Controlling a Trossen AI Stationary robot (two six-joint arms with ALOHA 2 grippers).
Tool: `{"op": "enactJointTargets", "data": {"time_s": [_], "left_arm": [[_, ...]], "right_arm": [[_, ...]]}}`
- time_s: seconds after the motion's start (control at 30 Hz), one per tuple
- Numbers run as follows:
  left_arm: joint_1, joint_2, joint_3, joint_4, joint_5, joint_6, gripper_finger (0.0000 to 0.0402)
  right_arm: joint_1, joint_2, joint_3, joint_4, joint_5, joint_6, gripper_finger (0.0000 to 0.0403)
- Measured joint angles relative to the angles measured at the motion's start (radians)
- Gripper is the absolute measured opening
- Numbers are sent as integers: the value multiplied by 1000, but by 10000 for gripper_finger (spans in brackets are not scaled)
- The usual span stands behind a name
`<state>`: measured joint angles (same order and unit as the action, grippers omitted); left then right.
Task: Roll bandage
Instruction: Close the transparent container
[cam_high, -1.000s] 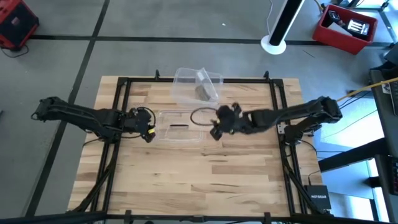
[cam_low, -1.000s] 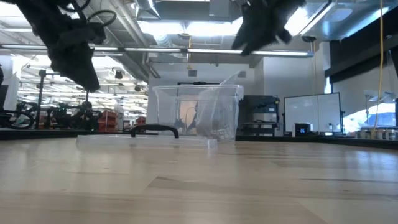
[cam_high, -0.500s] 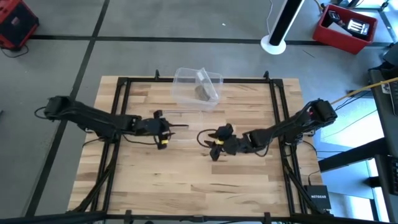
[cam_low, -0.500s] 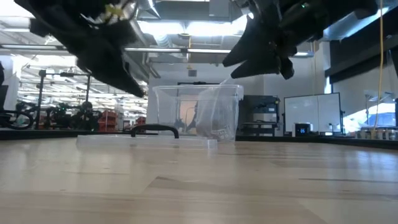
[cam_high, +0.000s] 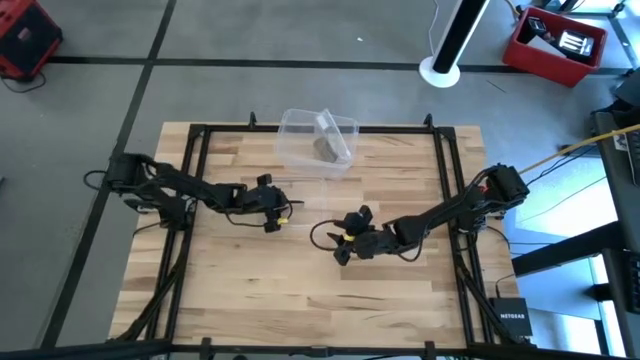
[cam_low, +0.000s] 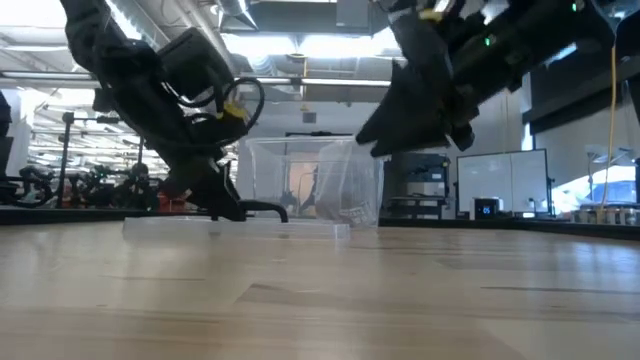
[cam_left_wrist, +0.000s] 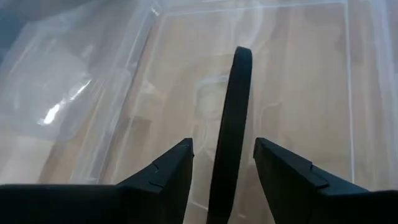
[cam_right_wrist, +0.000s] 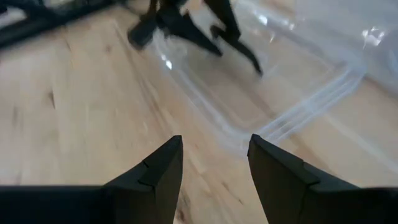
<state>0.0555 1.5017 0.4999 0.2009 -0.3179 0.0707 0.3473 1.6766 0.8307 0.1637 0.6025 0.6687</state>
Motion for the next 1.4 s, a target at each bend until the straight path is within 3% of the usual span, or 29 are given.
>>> {"op": "enactJointTargets", "data": {"time_s": [0.13,0.57,0.73,0.87,1.13,1.23,1.4], "left_arm": [[-1,19,1,28,27,16,150],[-1,21,1,66,34,74,21],[-16,12,19,60,25,119,20],[-58,-40,64,-52,23,103,20],[-177,-252,138,-300,19,58,22],[-218,-336,186,-316,17,73,22],[-238,-431,280,-327,-82,202,21]], "right_arm": [[0,25,0,-8,-46,-3,182],[0,32,0,-23,-98,-47,182],[41,14,0,-74,-143,-52,182],[109,-30,0,-128,-57,-47,182],[215,-198,0,-287,-17,-19,182],[219,-241,1,-306,-22,-16,182],[223,-265,1,-297,-70,-1,182]]}}
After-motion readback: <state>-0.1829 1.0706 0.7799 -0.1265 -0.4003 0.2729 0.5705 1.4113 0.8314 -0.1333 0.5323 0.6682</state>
